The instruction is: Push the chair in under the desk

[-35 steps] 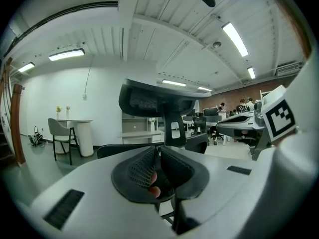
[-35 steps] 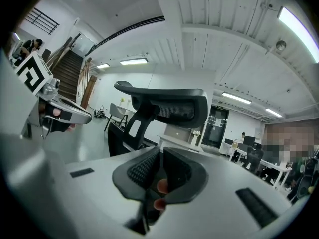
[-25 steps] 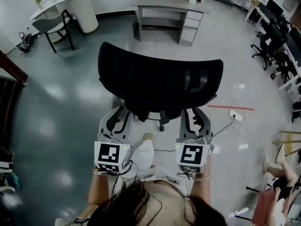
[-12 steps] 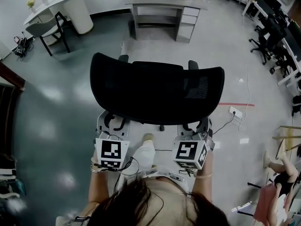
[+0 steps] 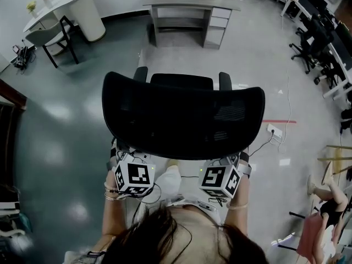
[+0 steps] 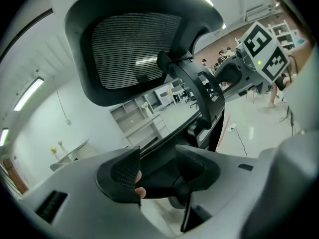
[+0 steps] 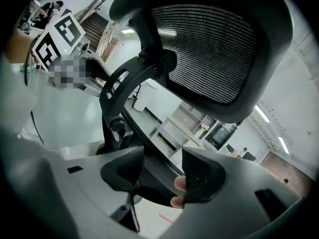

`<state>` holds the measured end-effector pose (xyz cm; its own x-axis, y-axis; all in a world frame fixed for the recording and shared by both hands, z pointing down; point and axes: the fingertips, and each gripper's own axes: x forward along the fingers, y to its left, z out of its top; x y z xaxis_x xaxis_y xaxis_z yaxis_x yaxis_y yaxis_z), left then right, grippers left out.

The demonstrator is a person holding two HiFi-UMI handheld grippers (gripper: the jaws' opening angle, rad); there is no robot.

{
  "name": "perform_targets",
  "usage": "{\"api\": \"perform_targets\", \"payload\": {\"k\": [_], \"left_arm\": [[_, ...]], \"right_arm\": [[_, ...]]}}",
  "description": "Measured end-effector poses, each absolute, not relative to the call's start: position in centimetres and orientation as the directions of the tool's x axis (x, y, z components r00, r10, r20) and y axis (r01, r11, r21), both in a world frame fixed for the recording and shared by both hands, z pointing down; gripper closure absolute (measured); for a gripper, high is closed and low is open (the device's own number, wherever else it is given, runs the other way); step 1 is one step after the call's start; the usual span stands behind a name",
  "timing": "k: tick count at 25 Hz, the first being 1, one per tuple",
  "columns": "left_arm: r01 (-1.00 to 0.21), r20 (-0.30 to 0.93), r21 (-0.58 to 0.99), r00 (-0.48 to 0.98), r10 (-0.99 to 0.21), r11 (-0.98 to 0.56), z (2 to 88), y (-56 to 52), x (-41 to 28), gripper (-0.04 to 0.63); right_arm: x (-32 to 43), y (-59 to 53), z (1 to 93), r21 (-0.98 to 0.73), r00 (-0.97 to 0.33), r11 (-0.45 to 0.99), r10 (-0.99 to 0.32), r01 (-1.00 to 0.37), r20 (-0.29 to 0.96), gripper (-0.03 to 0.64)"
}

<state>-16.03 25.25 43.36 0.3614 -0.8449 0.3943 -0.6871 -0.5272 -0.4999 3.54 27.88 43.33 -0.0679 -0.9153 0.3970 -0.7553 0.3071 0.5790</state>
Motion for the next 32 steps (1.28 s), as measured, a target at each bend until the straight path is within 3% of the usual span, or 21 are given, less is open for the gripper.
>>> {"api": "perform_targets", "payload": {"k": [17, 32], "left_arm": [[-0.607, 0.435, -0.541, 0.389, -0.812, -0.582, 44.2, 23.7, -15.4, 0.364], [-0.595, 0.444, -0.529, 0.414, -0.795, -0.606, 44.2, 21.8, -15.3, 0.359]], "right_arm": [[3.4, 27.1, 44.9, 0.609, -0.066, 0.387, -0.875, -0.692, 0.48, 0.379], [3.5, 25.2, 45.3, 0.541, -0.094, 0.423, -0.842, -0.726, 0.532, 0.382]]}}
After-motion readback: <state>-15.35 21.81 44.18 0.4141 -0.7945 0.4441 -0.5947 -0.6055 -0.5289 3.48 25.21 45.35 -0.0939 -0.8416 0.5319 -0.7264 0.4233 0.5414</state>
